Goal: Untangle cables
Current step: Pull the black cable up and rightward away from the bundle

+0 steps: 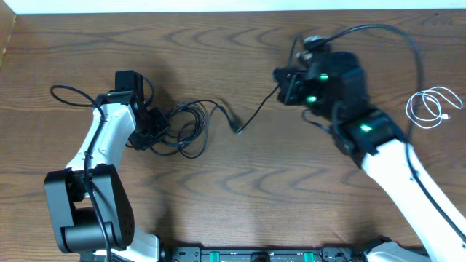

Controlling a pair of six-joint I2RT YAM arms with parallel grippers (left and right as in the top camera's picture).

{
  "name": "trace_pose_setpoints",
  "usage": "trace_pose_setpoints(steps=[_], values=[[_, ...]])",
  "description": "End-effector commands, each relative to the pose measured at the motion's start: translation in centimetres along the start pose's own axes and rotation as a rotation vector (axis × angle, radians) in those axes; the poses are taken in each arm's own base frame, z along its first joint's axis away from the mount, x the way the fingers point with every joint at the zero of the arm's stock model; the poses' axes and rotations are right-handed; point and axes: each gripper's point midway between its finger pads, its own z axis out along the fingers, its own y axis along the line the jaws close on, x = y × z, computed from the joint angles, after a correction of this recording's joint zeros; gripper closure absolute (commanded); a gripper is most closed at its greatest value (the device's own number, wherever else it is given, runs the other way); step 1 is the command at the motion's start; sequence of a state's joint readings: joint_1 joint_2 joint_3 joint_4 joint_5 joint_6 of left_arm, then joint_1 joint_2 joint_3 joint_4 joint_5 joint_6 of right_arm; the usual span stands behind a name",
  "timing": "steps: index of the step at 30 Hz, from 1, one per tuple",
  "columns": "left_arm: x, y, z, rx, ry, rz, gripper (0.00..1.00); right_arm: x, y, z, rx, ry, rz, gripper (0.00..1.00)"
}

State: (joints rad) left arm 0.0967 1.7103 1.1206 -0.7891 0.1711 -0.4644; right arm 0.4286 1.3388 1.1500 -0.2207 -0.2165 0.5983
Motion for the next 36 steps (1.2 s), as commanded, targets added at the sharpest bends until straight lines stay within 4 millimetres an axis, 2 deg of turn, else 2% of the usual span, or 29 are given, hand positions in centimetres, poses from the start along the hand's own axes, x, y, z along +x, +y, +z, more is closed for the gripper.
trace_pose_setpoints(steps=[1, 7, 11, 14, 16, 18, 19, 22, 29, 33, 36], values=[[-0.1, 1.4, 0.3, -0.066, -0.008, -0.051, 0.92, -4.2, 1.8, -3.9, -0.048, -0.156, -0.153, 0.99], [0.0, 1.5, 0.3, -0.068, -0.007, -0.051, 0.92, -10.1, 4.5, -10.2, -0.109, -0.423, -0.273, 0.99], [0.0, 1.5, 0.4, -0.068, -0.006, -0.051, 0.91, -13.1, 4.9, -13.9, -0.108, -0.571, -0.306, 0.99], [0.0, 1.5, 0.4, -0.068, -0.005, -0.051, 0.85, -14.3, 4.4, -15.6, -0.086, -0.626, -0.311, 0.99], [0.0, 1.5, 0.4, -0.068, -0.005, -0.051, 0.68, -14.8, 3.6, -16.3, -0.06, -0.642, -0.308, 0.99], [0.0, 1.5, 0.4, -0.068, -0.005, -0.051, 0.43, -14.8, 2.6, -16.3, -0.029, -0.634, -0.294, 0.99], [0.0, 1.5, 0.4, -0.068, -0.005, -0.051, 0.35, -14.8, 2.1, -16.2, -0.014, -0.624, -0.287, 0.99], [0.0, 1.5, 0.4, -0.068, -0.005, -0.051, 0.24, -14.2, 0.0, -15.5, 0.045, -0.574, -0.257, 0.99], [0.0, 1.5, 0.4, -0.068, -0.005, -0.051, 0.18, -13.1, -5.7, -14.6, 0.196, -0.477, -0.166, 0.99], [0.0, 1.5, 0.4, -0.068, -0.005, -0.051, 0.17, -10.9, -8.9, -13.7, 0.278, -0.368, -0.095, 0.99], [0.0, 1.5, 0.4, -0.068, -0.005, -0.051, 0.16, -8.1, -11.6, -12.3, 0.346, -0.234, -0.044, 0.99]])
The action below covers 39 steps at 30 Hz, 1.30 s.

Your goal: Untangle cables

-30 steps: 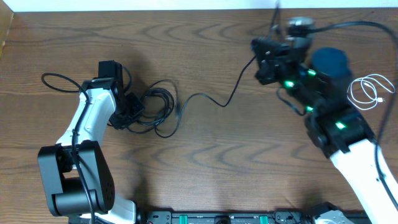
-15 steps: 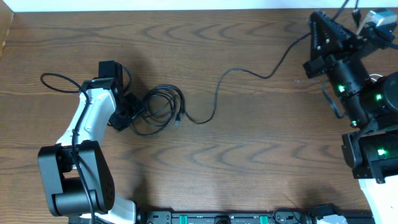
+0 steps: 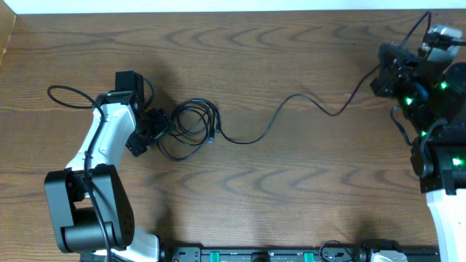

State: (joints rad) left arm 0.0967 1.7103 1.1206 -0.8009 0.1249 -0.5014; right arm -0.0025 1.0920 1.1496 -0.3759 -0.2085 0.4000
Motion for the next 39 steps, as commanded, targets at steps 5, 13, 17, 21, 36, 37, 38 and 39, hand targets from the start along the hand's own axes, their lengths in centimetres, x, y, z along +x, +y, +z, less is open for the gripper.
trace_pose_setpoints(steps=[5, 13, 17, 21, 36, 37, 38, 39], values=[[0.2, 0.6, 0.4, -0.023, 0.009, -0.013, 0.15, 6.6, -4.0, 3.2, 0.116, 0.272, 0.003, 0.99], [0.2, 0.6, 0.4, -0.023, 0.009, -0.013, 0.1, 15.2, -8.1, 6.1, 0.219, 0.596, 0.059, 0.99], [0.2, 0.6, 0.4, -0.023, 0.009, -0.013, 0.1, 18.2, -9.6, 7.0, 0.245, 0.704, 0.049, 0.99], [0.2, 0.6, 0.4, -0.023, 0.009, -0.013, 0.1, 20.5, -10.7, 7.7, 0.268, 0.775, 0.065, 0.99], [0.2, 0.6, 0.4, -0.023, 0.009, -0.013, 0.1, 21.1, -10.0, 8.4, 0.196, 0.801, 0.033, 0.09], [0.2, 0.6, 0.4, -0.023, 0.009, -0.013, 0.09, 20.6, -9.6, 8.5, 0.181, 0.788, 0.032, 0.07], [0.2, 0.6, 0.4, -0.022, 0.009, -0.013, 0.09, 20.0, -9.1, 8.5, 0.162, 0.776, 0.034, 0.05], [0.2, 0.6, 0.4, -0.022, 0.009, -0.013, 0.09, 19.5, -8.5, 8.5, 0.134, 0.763, 0.037, 0.04]])
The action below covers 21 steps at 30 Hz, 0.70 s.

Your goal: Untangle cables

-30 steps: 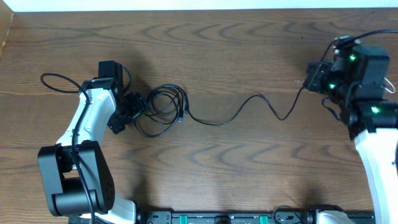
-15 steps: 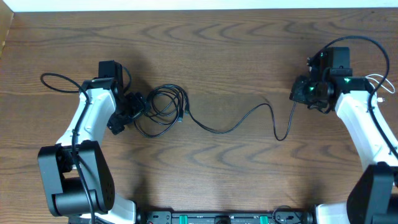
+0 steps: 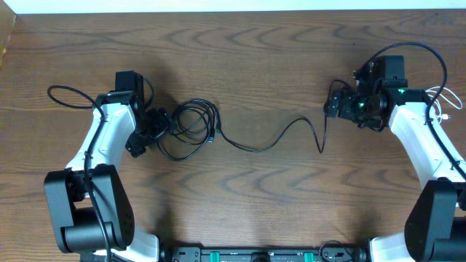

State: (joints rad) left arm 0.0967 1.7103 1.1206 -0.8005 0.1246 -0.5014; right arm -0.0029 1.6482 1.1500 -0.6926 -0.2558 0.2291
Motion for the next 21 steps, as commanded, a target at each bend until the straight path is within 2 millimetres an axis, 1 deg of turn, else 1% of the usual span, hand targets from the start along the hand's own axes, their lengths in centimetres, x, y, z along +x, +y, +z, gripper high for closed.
trace_pose_setpoints(steps=[1, 5, 7, 9, 11, 13, 16, 19, 21], values=[[0.2, 0.6, 0.4, -0.022, 0.009, -0.013, 0.09, -1.9, 2.6, -2.6, -0.113, -0.069, -0.039, 0.04], [0.2, 0.6, 0.4, -0.022, 0.009, -0.013, 0.09, -2.9, 6.2, -4.8, -0.262, -0.12, -0.095, 0.01], [0.2, 0.6, 0.4, -0.022, 0.009, -0.013, 0.09, -3.0, 8.0, -5.3, -0.324, -0.133, -0.129, 0.01], [0.2, 0.6, 0.4, -0.022, 0.009, -0.013, 0.09, -2.5, 9.7, -5.4, -0.382, -0.122, -0.162, 0.03], [0.2, 0.6, 0.4, -0.022, 0.009, -0.013, 0.09, -1.7, 11.4, -5.3, -0.409, -0.108, -0.209, 0.06], [0.2, 0.6, 0.4, -0.022, 0.009, -0.013, 0.09, -0.9, 13.3, -5.1, -0.43, -0.106, -0.292, 0.09], [0.1, 0.6, 0.4, -0.022, 0.008, -0.013, 0.09, -0.2, 16.0, -4.4, -0.413, -0.129, -0.378, 0.12], [0.1, 0.6, 0.4, -0.021, 0.008, -0.013, 0.09, 0.4, 18.0, -3.2, -0.369, -0.148, -0.38, 0.09], [0.1, 0.6, 0.4, -0.021, 0.008, -0.013, 0.09, 0.9, 19.8, -2.3, -0.378, -0.145, -0.346, 0.09]])
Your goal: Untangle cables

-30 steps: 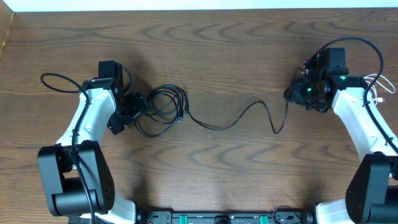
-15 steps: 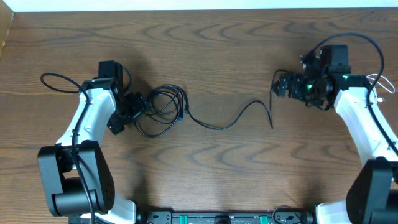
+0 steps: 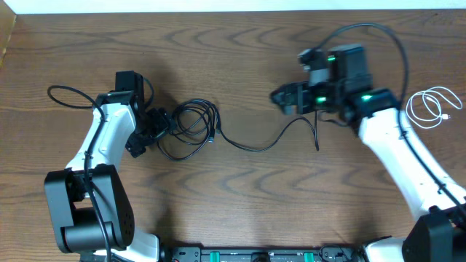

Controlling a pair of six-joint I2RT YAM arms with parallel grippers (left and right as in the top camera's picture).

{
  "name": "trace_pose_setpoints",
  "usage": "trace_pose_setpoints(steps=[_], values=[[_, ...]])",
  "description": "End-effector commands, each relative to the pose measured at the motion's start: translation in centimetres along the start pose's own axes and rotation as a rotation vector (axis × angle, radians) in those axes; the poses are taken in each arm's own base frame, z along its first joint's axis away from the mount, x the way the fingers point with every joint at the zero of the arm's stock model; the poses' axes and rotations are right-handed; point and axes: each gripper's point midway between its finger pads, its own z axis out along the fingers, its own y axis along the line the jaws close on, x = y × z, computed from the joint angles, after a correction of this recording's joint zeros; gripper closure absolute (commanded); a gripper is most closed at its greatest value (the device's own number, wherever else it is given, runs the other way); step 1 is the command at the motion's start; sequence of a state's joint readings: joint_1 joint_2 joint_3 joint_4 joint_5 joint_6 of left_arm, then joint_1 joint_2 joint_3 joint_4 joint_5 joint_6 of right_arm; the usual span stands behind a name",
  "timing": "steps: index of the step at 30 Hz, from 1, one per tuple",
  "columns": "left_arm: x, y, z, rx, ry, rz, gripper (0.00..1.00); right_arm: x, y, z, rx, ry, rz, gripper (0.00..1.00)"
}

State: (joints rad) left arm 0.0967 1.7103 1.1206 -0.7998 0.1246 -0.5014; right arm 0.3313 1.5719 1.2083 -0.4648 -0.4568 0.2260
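A tangled coil of black cable [image 3: 191, 125] lies left of the table's middle. My left gripper [image 3: 154, 129] is at the coil's left edge, shut on its strands. One freed black strand [image 3: 255, 148] runs right from the coil, rises to a hump, then drops to its loose end [image 3: 317, 148]. My right gripper [image 3: 279, 97] hovers above and left of that hump, pointing left. It looks open with nothing between its fingers, and the strand lies apart from them.
A coiled white cable [image 3: 429, 108] lies near the right edge. A thin black loop [image 3: 65, 93] lies left of the left arm. The right arm's own lead arcs over its wrist [image 3: 378, 33]. The arm bases line the front edge [image 3: 255, 255].
My right gripper has moved left from about the strand's hump to a spot above and left of it. The strand has stayed on the table, shifted only slightly left. The left gripper has not moved.
My right gripper was mid-table holding a short strand coming off the coil. Then it was far right with the strand drawn out long. Then it was back nearer, the strand slack with its end drooping. Now the strand lies free and my left gripper still holds the coil.
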Motion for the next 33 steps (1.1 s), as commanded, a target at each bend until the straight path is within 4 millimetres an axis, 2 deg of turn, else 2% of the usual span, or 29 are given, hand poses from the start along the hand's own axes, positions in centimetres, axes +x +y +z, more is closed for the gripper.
trace_pose_setpoints(steps=[1, 6, 11, 13, 14, 18, 23, 25, 28, 30, 33], values=[[0.1, 0.6, 0.4, -0.022, 0.008, -0.013, 0.09, 0.2, 1.5, 2.6, 0.027, 0.001, 0.065, 0.09], [0.0, 0.5, 0.5, -0.019, 0.003, -0.013, 0.09, 1.1, 4.6, 7.0, -0.053, 0.015, 0.143, 0.08], [-0.3, 0.4, 0.5, -0.011, -0.008, -0.028, 0.09, 2.9, 8.8, 11.7, -0.221, 0.06, 0.191, 0.07], [-0.3, 0.3, 0.5, -0.01, -0.01, -0.054, 0.09, 3.3, 9.6, 13.3, -0.251, 0.061, 0.222, 0.07], [-0.4, 0.3, 0.5, -0.007, -0.014, -0.059, 0.09, 3.7, 10.5, 14.7, -0.279, 0.054, 0.24, 0.07], [-0.5, 0.2, 0.5, -0.006, -0.016, -0.059, 0.09, 3.8, 12.0, 16.7, -0.344, 0.025, 0.283, 0.13], [-0.5, 0.2, 0.5, -0.006, -0.016, -0.059, 0.09, 3.6, 13.3, 17.6, -0.395, -0.006, 0.313, 0.28], [-0.5, 0.2, 0.5, -0.006, -0.017, -0.059, 0.09, 3.6, 13.4, 17.7, -0.394, -0.011, 0.31, 0.41], [-0.5, 0.2, 0.5, -0.005, -0.018, -0.059, 0.09, 3.5, 13.5, 17.6, -0.399, -0.014, 0.316, 0.45], [-0.5, 0.2, 0.5, -0.005, -0.018, -0.059, 0.09, 3.5, 13.5, 17.6, -0.399, -0.012, 0.326, 0.59], [-0.5, 0.2, 0.5, -0.005, -0.018, -0.059, 0.09, 3.5, 13.6, 17.6, -0.407, -0.008, 0.323, 0.92]])
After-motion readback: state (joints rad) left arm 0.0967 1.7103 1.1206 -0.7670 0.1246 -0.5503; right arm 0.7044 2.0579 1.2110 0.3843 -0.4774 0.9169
